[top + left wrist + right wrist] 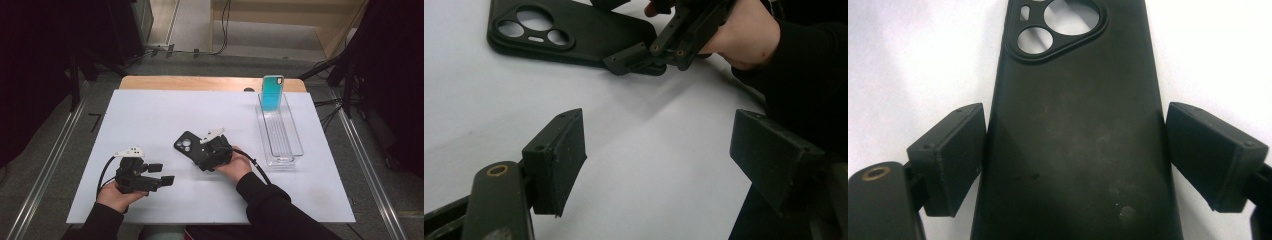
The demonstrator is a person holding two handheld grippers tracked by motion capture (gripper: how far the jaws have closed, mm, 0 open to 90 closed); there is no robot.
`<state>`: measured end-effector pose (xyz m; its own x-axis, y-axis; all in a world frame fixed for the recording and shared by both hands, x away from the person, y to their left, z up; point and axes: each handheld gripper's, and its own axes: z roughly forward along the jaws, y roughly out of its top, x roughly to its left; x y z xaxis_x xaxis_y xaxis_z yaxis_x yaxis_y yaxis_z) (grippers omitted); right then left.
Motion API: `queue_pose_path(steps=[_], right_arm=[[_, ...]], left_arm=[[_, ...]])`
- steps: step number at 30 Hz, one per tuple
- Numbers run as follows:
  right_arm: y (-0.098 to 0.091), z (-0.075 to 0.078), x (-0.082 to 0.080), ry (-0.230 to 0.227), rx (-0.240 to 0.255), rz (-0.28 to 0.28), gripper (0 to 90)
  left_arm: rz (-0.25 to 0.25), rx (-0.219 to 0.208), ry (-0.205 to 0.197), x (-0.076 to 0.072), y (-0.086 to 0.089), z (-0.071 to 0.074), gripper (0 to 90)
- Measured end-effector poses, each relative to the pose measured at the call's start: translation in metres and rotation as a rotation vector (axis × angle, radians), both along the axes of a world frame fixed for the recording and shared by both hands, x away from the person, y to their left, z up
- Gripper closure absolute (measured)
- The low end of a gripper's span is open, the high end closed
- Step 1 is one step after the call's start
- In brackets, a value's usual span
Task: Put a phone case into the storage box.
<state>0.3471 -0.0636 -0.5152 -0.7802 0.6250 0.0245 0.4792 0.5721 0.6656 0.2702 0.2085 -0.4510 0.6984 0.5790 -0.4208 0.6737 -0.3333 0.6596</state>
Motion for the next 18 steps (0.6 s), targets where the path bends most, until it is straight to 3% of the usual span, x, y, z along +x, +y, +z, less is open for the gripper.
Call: queue_pose_path(steps=[3,11,15,18], right_arm=[[-0.0008,-0.0011,-0.0007,-0.009,0.011,0.0,11.6],[-0.0032,0.0004,0.0004,0.002,0.018,0.003,13.9],[-0.0045,0.0012,0.0013,0.014,0.028,0.004,14.0],[-0.0062,0.0023,0.0023,0.025,0.038,0.008,14.1]], left_arm=[[0.012,-0.022,0.03,0.001,0.0011,-0.0006,22.5],[0.022,-0.025,0.032,0.0002,0.0016,0.0015,25.6],[0.063,-0.037,0.075,0.0018,0.003,0.0036,30.4],[0.064,-0.041,0.069,0.0013,0.0034,0.0046,30.4]])
